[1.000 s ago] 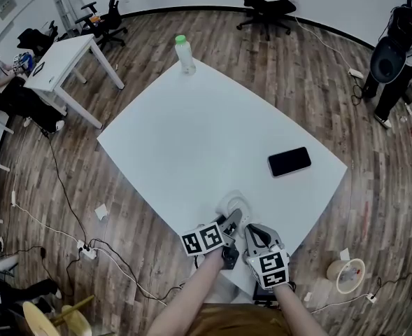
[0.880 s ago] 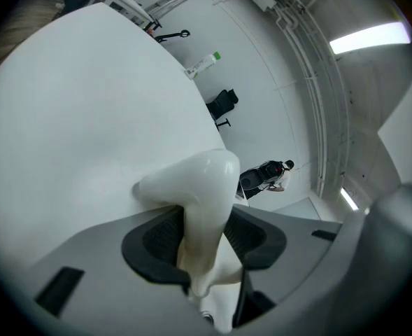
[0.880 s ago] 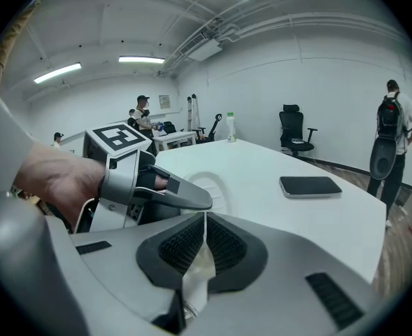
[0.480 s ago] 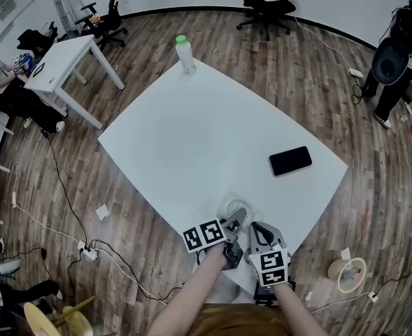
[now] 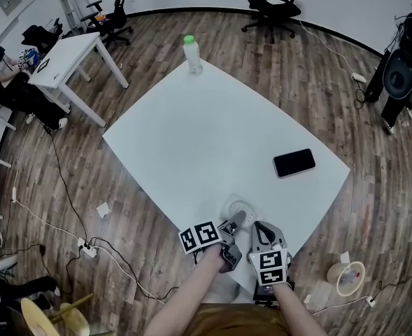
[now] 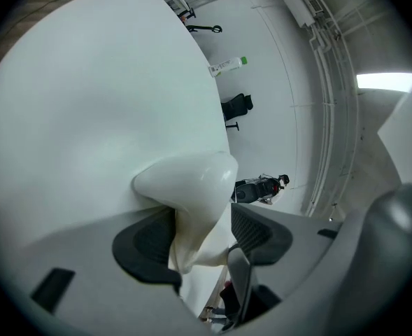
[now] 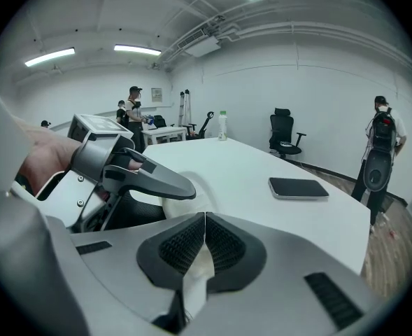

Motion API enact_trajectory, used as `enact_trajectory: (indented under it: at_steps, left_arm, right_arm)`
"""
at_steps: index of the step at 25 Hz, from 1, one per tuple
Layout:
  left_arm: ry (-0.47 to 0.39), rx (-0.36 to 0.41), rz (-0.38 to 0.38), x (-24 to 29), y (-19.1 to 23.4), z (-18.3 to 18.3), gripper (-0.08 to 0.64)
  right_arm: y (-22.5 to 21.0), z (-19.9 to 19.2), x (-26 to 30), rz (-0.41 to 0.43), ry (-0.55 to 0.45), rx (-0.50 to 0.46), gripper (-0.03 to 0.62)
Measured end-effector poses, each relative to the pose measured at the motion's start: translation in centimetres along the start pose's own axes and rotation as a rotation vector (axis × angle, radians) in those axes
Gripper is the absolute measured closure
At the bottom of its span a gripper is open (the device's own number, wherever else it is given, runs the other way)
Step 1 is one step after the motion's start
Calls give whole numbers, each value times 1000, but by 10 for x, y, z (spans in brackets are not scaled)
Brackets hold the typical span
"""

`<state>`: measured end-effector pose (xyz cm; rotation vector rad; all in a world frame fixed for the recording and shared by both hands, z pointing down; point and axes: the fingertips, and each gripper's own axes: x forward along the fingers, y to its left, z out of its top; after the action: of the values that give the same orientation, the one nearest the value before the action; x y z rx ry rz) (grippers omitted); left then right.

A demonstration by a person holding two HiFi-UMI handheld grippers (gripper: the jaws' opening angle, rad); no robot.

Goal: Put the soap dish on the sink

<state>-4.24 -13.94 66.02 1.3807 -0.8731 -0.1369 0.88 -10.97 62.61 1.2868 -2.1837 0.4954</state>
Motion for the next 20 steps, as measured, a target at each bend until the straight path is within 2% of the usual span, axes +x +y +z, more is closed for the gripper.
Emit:
enact_trajectory:
  at_steps: [4, 13, 20]
  left_arm:
    - [-7, -30, -26, -5, 0, -1, 322]
    - [-79, -28, -32, -25, -10, 0, 322]
    - [-122, 30, -24, -39, -22, 4, 322]
  right_arm:
    - [-1, -1, -1, -14, -1, 5, 581]
    - [-3, -1, 0, -35, -4, 35, 581]
    - [-5, 3, 2, -35, -5, 37, 581]
